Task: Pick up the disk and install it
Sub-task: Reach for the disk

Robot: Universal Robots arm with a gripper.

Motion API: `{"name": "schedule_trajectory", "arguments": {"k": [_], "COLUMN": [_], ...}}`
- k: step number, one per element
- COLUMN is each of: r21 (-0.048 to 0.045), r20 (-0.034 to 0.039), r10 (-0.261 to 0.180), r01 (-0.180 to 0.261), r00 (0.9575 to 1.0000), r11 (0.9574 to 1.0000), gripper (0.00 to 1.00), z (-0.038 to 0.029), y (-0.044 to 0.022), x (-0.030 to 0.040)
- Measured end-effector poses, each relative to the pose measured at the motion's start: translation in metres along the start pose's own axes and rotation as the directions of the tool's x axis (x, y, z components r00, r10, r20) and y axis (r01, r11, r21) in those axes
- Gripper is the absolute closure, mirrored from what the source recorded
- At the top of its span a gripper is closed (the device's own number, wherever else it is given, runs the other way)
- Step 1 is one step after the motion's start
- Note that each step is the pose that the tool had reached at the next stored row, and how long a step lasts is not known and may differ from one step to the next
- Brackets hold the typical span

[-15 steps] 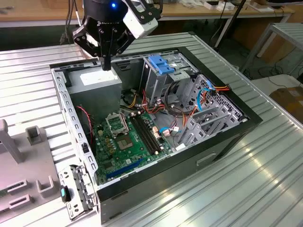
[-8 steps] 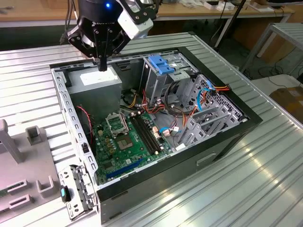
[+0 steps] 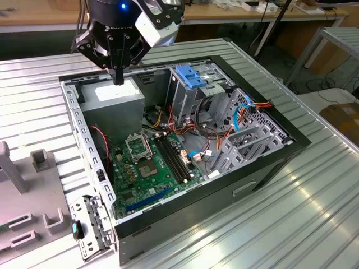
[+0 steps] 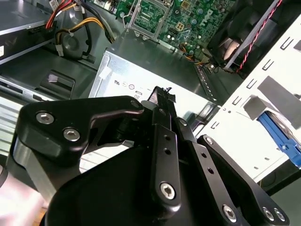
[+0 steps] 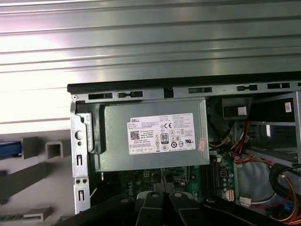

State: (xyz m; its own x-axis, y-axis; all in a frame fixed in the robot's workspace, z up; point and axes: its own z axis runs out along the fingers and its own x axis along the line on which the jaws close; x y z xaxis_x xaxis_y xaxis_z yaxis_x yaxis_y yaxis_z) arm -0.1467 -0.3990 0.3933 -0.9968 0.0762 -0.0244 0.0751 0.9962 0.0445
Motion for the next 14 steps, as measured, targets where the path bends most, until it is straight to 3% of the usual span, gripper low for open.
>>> {"name": "schedule_trajectory", "arguments": {"k": [14], "r21": [0.0], "r20": [0.0], "r10": [0.0], "r01": [0.0], "r00": [1.0], "r11": [1.0], "gripper": [0.89], "z": [-0.0003], "y": [-0.0008], "x": [0.0106]}}
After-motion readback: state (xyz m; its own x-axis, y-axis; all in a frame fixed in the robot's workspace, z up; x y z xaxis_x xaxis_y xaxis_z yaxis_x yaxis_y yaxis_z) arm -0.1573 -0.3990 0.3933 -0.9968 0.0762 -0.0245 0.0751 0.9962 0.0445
